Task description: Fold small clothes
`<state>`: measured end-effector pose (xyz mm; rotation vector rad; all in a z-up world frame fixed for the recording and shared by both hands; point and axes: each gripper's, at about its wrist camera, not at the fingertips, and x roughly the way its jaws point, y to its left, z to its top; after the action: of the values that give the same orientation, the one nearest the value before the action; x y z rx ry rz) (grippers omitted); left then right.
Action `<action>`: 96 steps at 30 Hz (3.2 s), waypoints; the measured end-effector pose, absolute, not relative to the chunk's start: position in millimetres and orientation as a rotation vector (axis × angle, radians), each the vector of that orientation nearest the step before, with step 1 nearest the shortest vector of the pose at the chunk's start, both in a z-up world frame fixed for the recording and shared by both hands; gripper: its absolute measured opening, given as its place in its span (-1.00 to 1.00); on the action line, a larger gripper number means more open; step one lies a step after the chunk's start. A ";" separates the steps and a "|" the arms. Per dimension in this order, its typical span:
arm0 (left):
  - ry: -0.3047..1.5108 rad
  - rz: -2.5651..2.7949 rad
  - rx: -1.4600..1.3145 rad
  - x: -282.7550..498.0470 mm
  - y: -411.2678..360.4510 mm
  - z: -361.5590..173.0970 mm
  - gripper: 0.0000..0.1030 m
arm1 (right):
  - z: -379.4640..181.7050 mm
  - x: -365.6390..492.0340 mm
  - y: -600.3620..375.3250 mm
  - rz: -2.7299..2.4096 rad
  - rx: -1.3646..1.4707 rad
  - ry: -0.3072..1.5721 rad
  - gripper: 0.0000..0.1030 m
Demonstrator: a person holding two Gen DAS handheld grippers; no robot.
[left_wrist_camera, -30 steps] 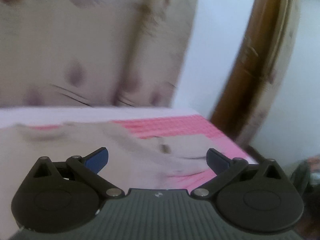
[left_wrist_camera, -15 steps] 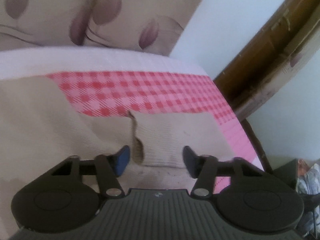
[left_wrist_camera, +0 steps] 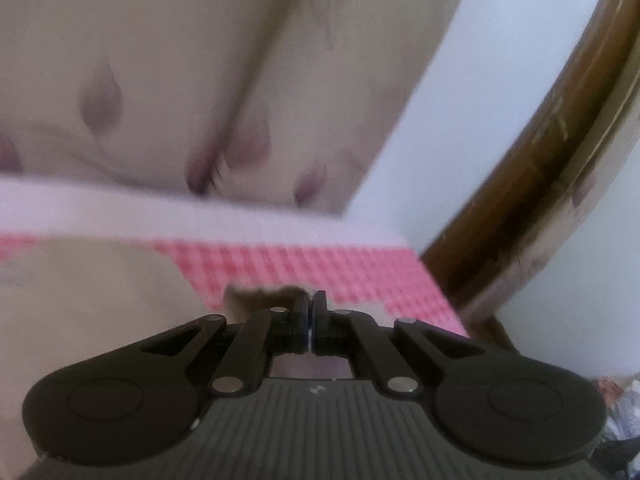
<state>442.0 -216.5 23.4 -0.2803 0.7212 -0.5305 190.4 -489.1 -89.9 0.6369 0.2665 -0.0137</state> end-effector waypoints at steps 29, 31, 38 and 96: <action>0.684 -0.036 -0.534 393.3 110.2 8.1 -1.00 | -71.7 291.1 -319.1 0.158 -0.011 0.543 -0.03; 0.699 -0.023 -0.541 392.4 120.9 -7.6 -1.00 | -75.5 293.6 -316.7 0.166 -0.017 0.563 -0.03; 0.666 -0.028 -0.461 378.3 134.8 -29.7 -1.00 | -66.1 286.3 -333.7 0.192 0.097 0.552 -0.02; 0.512 0.400 -0.709 256.0 445.2 -30.2 0.63 | -99.0 313.8 -250.3 0.315 0.020 0.536 0.80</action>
<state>256.0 445.2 -30.2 -0.7090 0.5123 0.4000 313.8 -250.3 -99.0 0.0204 0.5361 0.3149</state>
